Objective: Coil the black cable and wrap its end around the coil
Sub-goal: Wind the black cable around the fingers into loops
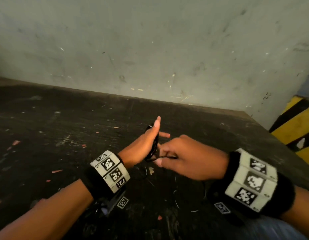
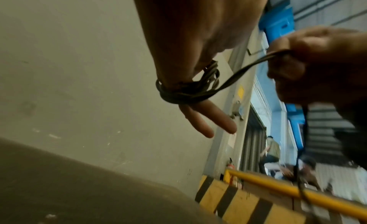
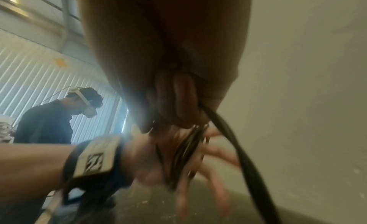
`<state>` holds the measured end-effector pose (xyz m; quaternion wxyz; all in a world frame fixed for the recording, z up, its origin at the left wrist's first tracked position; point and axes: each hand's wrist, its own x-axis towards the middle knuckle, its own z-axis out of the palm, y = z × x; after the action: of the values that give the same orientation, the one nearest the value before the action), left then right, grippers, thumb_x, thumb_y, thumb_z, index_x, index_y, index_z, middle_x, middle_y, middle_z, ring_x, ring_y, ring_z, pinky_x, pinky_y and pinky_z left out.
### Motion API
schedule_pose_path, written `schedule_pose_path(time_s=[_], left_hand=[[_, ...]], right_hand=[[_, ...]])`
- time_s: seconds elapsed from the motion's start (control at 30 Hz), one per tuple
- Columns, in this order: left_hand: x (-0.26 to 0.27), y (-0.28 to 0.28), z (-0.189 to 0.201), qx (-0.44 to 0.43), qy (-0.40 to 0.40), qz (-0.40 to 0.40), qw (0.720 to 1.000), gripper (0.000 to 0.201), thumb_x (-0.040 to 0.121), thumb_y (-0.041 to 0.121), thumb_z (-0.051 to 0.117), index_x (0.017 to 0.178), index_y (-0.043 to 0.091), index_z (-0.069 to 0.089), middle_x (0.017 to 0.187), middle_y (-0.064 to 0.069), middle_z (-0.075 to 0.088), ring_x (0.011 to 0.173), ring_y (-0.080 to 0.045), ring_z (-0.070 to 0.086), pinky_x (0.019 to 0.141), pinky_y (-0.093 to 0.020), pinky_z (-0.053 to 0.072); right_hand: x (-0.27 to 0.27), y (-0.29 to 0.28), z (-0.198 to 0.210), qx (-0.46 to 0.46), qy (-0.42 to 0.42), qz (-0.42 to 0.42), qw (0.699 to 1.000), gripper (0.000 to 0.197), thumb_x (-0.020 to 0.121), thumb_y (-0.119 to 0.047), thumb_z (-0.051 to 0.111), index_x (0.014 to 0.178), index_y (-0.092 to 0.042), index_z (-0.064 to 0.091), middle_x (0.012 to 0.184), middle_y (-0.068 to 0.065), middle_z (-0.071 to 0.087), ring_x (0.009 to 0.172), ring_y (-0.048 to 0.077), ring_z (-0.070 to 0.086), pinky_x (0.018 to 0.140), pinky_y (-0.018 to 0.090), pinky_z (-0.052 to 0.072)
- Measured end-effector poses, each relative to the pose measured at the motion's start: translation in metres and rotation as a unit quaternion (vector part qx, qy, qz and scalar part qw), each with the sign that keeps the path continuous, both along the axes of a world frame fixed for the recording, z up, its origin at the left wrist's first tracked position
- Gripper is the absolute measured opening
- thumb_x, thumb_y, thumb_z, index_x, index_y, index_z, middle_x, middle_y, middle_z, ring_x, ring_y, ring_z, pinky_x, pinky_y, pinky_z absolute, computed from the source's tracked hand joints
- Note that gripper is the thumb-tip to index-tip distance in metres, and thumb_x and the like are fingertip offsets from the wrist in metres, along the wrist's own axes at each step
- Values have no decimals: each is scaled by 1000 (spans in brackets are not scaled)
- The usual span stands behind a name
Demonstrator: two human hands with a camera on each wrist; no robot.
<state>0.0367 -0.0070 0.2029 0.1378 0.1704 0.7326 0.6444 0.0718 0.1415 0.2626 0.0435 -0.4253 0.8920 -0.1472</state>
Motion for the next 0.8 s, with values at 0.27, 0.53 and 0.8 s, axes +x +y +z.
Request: schedule_pose_path(time_s=[0.27, 0.53, 0.8], left_hand=[[25, -11, -11, -11, -52, -183, 982, 68, 75, 79, 12, 134, 52, 28, 111, -20, 61, 58, -25, 53, 35, -19, 42], [28, -23, 19, 133, -82, -273, 949, 93, 67, 85, 24, 146, 35, 26, 111, -20, 63, 55, -21, 63, 31, -19, 43], [12, -11, 46, 313, -68, -172, 932, 96, 65, 83, 11, 149, 36, 8, 128, -24, 59, 62, -27, 71, 34, -23, 51]], right_hand=[[-45, 36, 69, 16, 92, 0, 996, 24, 76, -36, 70, 62, -20, 57, 47, -12, 45, 47, 3, 47, 47, 13, 31], [-75, 38, -8, -93, 63, -42, 993, 51, 86, -55, 44, 69, -10, 63, 56, 0, 58, 52, 12, 52, 55, 28, 43], [-44, 3, -69, -111, 17, -36, 993, 29, 94, -28, 41, 96, -9, 62, 87, 4, 68, 85, 11, 64, 79, 35, 52]])
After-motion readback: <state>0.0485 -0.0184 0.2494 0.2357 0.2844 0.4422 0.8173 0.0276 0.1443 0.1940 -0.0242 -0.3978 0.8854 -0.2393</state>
